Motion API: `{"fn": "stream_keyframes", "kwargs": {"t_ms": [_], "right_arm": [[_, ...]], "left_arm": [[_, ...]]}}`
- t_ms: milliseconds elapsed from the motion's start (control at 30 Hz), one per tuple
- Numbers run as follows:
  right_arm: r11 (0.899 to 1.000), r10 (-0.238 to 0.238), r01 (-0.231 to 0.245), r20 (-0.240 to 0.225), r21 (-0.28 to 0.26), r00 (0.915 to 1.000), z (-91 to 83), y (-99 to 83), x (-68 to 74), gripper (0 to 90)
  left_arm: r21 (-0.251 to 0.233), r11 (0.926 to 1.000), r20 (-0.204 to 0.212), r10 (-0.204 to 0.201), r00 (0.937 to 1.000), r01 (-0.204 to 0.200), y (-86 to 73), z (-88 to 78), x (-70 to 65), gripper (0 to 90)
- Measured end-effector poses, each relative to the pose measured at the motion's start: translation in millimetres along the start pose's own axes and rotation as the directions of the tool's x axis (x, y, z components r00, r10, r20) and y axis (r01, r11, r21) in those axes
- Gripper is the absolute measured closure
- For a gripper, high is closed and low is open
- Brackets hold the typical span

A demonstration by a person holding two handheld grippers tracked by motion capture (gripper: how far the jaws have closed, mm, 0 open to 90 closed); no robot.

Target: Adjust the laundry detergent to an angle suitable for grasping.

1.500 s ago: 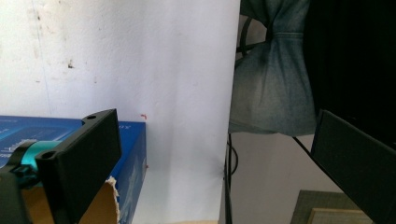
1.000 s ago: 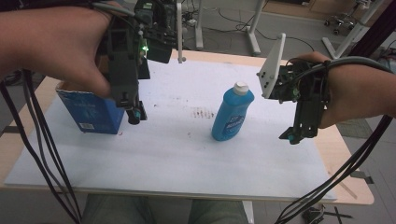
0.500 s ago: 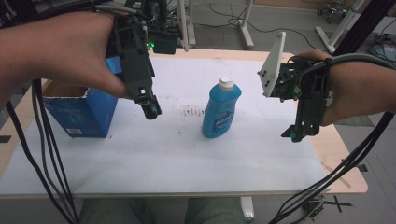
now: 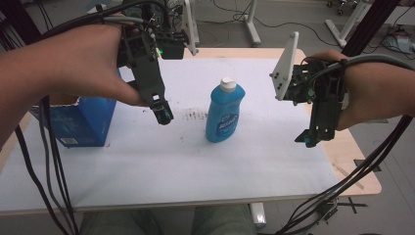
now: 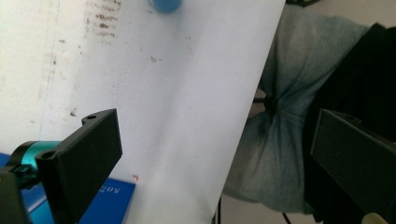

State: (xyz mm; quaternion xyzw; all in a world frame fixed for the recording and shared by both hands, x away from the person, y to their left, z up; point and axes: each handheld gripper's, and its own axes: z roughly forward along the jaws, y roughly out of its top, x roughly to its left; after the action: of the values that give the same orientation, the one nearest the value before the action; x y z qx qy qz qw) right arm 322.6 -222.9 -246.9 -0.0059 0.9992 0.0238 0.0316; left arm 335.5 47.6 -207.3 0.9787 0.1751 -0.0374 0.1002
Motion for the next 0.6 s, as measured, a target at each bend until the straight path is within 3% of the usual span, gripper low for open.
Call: {"fn": "stream_keyframes", "kwargs": {"t_ms": [167,233,367,600], "right_arm": [[1.0,0.001,-0.001,0.003,-0.003,1.0,-0.2,-0.2,-1.0,1.0],[1.0,-0.001,0.001,0.003,-0.004,1.0,-0.1,-0.2,-1.2,1.0],[1.0,-0.001,0.001,0.003,-0.004,1.0,0.0,0.0,-1.5,1.0],[1.0,0.007,-0.007,0.004,-0.003,1.0,-0.6,-1.8,-1.8,1.0]], "left_arm": [[-0.076,0.9948,0.016,-0.067,0.9976,0.068,0.4,2.8,8.2,1.8],[-0.086,0.9933,0.018,-0.076,0.997,0.077,0.6,3.2,10.0,1.8],[-0.157,0.9791,0.046,-0.123,0.9913,0.129,1.0,8.1,16.9,1.8],[-0.204,0.9635,0.073,-0.162,0.9841,0.174,6.0,21.0,22.4,1.8]]}}
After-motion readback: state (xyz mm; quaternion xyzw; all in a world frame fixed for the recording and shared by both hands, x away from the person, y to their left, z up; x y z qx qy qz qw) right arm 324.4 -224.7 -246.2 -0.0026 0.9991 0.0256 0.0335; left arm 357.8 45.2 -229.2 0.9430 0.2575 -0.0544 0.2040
